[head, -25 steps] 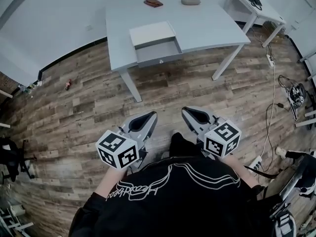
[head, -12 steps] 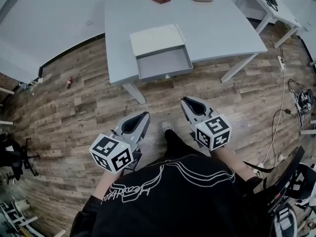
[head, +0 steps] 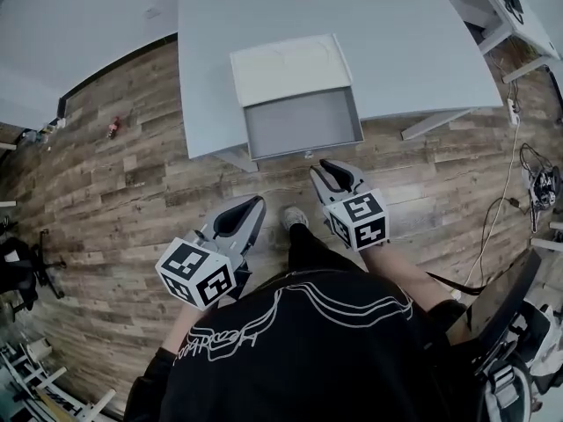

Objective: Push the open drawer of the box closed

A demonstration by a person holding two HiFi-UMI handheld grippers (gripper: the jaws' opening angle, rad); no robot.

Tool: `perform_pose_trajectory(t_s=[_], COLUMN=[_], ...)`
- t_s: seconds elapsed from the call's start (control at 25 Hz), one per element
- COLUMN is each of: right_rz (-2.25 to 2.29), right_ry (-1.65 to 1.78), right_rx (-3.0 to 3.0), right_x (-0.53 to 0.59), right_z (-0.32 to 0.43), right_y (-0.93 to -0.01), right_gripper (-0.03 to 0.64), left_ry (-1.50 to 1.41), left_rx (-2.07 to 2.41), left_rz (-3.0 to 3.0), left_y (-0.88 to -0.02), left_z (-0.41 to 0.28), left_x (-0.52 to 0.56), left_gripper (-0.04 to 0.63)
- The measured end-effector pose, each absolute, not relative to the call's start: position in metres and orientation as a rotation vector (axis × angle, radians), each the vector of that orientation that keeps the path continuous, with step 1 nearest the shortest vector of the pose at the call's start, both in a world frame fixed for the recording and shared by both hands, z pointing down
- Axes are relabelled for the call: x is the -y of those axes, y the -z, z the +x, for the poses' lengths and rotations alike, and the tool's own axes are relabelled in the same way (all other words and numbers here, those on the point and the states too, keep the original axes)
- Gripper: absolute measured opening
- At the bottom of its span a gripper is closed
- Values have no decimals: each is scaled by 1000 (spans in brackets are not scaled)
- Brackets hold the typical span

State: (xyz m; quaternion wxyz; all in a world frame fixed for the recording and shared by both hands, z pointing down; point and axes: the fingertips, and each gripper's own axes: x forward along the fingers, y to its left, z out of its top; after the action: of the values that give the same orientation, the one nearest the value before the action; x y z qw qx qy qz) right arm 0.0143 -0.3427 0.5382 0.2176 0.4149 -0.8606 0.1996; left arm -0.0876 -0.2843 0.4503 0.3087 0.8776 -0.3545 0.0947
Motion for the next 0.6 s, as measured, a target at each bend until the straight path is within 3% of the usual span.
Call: perform_pose_trajectory(t_s=[0.6], right_rz=[1114], right_ry=[-601], right_rx=[2366], right_x=[363], right_z=[0], right_y=[-556], right_gripper=[78], left_ry=[-224], left_rx=[979], left_rz=[2243], left_y=[-474], left_z=[-105], left_x=[310], left_gripper=[8])
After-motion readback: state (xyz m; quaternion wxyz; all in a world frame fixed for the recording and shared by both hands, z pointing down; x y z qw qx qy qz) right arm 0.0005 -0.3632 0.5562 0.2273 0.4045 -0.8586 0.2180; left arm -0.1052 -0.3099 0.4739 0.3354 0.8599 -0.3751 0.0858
